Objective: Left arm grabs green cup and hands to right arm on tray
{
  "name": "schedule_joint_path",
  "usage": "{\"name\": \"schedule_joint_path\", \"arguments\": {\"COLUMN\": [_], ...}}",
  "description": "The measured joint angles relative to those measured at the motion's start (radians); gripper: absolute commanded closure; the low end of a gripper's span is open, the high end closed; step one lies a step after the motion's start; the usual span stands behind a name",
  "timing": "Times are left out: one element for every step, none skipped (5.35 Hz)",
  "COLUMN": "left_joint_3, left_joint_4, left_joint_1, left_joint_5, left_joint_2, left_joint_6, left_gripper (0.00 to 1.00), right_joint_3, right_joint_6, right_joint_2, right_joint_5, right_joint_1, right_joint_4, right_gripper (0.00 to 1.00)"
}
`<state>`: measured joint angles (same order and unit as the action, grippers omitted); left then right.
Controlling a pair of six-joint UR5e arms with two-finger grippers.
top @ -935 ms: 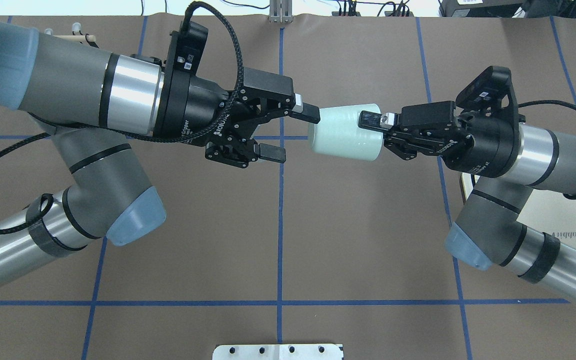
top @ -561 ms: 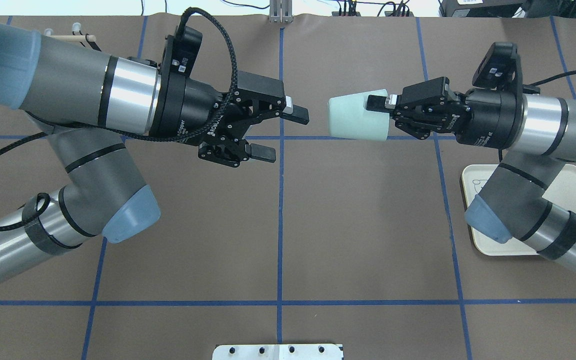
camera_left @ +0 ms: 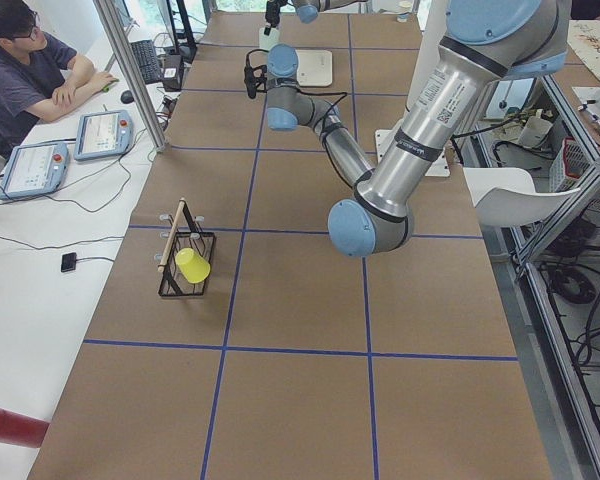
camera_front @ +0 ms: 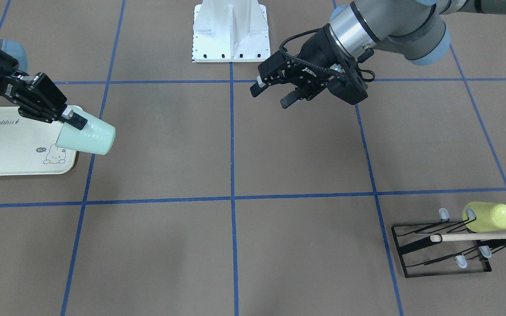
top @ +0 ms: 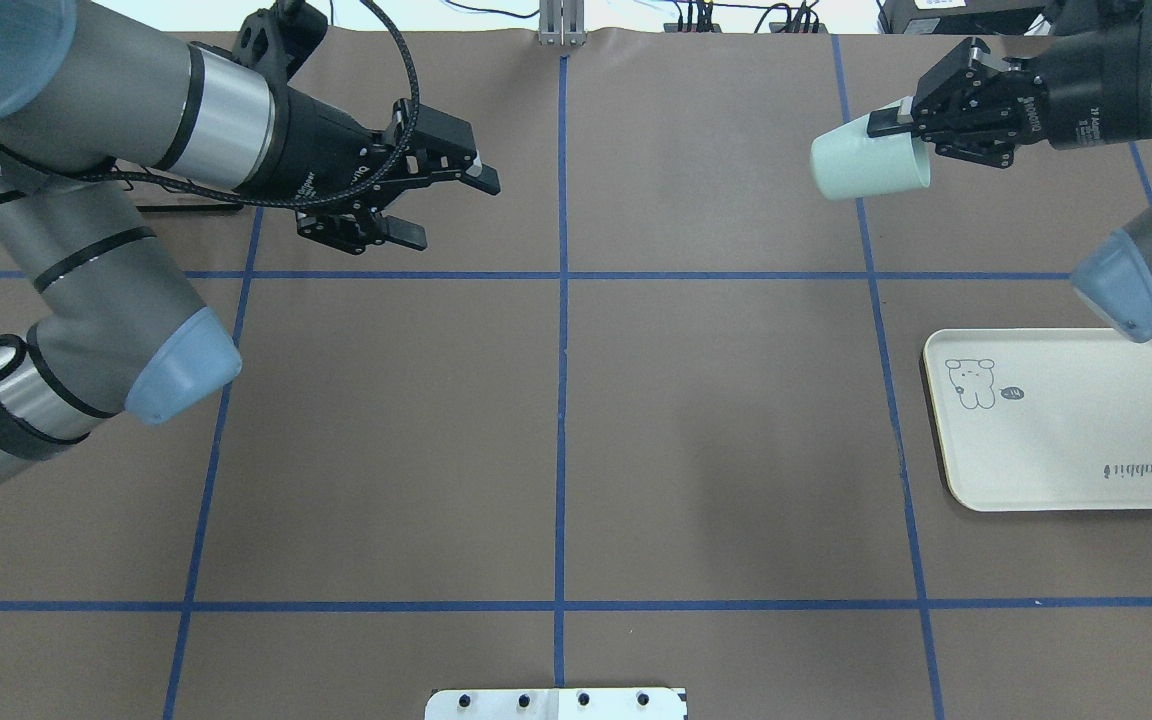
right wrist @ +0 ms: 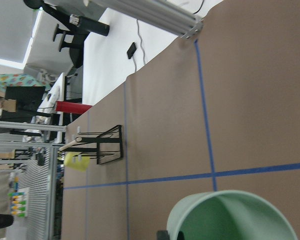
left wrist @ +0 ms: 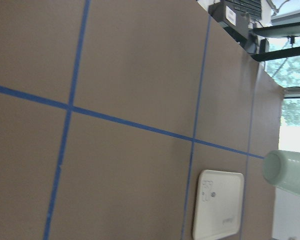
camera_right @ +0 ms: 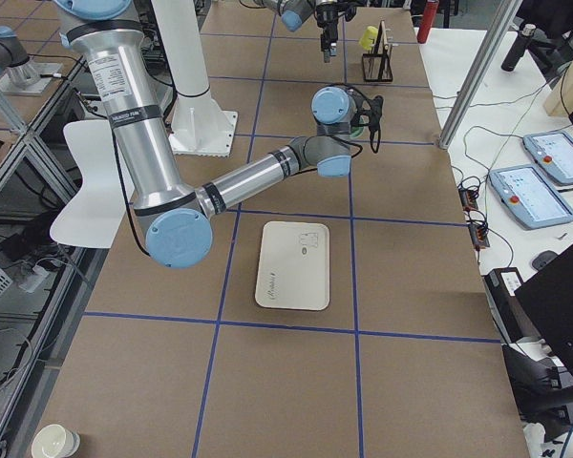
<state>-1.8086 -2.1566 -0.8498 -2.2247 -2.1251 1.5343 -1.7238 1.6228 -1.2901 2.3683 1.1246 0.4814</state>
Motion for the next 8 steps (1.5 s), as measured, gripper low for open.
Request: {"name": "schedule_joint_path", "arguments": {"left_joint_3": [-0.061, -0.118, -0.149, -0.154, -0.133, -0.103, -0.077, -0.052], "left_joint_4": [0.210, 0.384, 0.487, 0.517, 0.524, 0.527, 0.529, 0.530], "left_joint_1": [-0.049, -0.103, -0.171, -0.245, -0.345, -0.451, -0.552, -0.615], "left_joint_5": [0.005, 0.010, 0.011, 0.011, 0.006, 0.000, -0.002, -0.002], "left_joint_2": [0.060, 0.128, 0.220, 0.333, 0.440, 0.512, 0.571, 0.614], "left_joint_6": [-0.241, -0.481, -0.733, -0.990, -1.246, -1.413, -1.515, -1.554], "left_gripper": [0.00, 0.00, 0.00, 0.00, 0.00, 0.00, 0.00, 0.00], "right_joint_3": [-0.002, -0.007, -0.015, -0.022, -0.029, -0.057, -0.132, -0.216], "right_joint_6": [-0.167, -0.327, -0.489, -0.643, -0.760, -0.817, -0.837, -0.842], "right_joint_2": [-0.059, -0.127, -0.200, -0.277, -0.354, -0.419, -0.465, -0.481], "right_joint_5": [0.002, -0.004, -0.033, -0.076, -0.135, -0.206, -0.277, -0.329], "right_joint_1": [0.028, 0.049, 0.058, 0.057, 0.045, 0.005, -0.059, -0.115], "right_joint_4": [0.103, 0.171, 0.231, 0.275, 0.295, 0.321, 0.425, 0.568], "right_gripper": [1.00, 1.00, 1.00, 1.00, 1.00, 1.00, 1.00, 1.00]}}
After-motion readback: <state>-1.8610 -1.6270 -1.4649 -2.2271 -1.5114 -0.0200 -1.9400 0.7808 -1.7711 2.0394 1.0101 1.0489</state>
